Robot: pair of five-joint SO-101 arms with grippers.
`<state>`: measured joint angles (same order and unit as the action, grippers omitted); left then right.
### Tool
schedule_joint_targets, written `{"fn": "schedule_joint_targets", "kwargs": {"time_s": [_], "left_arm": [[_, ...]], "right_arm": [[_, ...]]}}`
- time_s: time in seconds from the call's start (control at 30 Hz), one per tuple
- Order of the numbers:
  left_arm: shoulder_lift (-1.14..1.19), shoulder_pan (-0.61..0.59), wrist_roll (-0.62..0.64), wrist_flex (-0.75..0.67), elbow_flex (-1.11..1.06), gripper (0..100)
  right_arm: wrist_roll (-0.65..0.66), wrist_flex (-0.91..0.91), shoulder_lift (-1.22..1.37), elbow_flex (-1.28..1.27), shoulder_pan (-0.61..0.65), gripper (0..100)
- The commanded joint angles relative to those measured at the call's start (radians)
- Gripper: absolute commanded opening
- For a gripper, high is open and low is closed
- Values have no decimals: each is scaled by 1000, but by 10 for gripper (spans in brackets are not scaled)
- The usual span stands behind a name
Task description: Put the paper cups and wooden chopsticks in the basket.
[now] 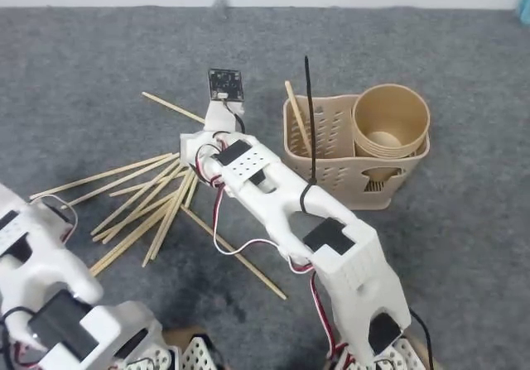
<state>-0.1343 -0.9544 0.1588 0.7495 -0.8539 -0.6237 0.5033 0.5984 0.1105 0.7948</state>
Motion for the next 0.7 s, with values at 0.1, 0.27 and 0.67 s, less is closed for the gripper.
{"fn": "schedule_joint_targets", "kwargs": {"time_s": [0.1, 0.27, 0.67], "left_arm": [[-8, 3, 9, -17, 38, 80], [-8, 3, 8, -17, 36, 80], [-8, 5, 8, -17, 36, 80]], "right_arm": [[0, 7, -19, 57, -22, 25], [41, 8, -19, 57, -22, 24], [43, 31, -30, 58, -22, 62]]}}
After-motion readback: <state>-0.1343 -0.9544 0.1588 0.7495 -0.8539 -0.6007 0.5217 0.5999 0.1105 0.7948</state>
